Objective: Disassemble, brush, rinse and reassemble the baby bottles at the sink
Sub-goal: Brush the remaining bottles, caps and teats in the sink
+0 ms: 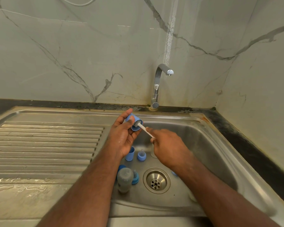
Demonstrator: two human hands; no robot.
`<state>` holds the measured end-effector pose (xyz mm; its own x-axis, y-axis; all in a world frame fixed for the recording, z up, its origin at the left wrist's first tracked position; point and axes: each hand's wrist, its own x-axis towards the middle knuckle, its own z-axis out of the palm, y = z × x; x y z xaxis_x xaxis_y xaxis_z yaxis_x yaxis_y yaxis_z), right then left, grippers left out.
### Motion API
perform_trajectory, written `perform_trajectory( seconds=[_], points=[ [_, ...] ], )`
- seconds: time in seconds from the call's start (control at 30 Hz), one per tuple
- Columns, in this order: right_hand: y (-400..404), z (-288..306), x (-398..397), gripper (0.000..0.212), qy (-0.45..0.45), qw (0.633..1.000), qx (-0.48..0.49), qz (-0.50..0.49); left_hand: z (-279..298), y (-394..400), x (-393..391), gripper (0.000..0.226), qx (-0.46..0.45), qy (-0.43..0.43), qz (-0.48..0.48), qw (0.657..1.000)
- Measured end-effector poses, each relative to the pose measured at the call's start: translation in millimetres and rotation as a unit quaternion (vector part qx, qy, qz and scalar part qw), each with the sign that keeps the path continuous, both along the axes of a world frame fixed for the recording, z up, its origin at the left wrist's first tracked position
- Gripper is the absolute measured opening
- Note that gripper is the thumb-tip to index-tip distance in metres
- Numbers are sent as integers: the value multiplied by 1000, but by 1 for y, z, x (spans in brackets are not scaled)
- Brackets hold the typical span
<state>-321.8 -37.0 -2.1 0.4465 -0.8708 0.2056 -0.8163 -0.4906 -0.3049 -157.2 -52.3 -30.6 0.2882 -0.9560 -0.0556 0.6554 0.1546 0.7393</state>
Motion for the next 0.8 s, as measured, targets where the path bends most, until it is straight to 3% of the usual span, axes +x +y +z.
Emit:
perform_trajectory(
  seconds=[0.1,0.33,0.5,0.6,0.7,0.8],
  points=[
    [2,-6,7,59,24,1000,7,-10,2,2,0,36,-5,-6,0,1000],
    [0,17,-33,39,-93,991,93,15,3,1,16,43,-6,64,44,997],
    [-10,23,-48,36,-278,956,90,-12,4,4,17,27,13,77,-8,997],
    [-1,17,-37,38,-228,967,109,29,5,6,18,32,0,85,-38,996],
    [-4,14,-33,40,-150,986,74,-2,5,6,18,40,-1,77,-51,996],
    [-7,15,-35,41,-165,984,56,-38,6,8,14,37,14,70,-62,996]
  ],
)
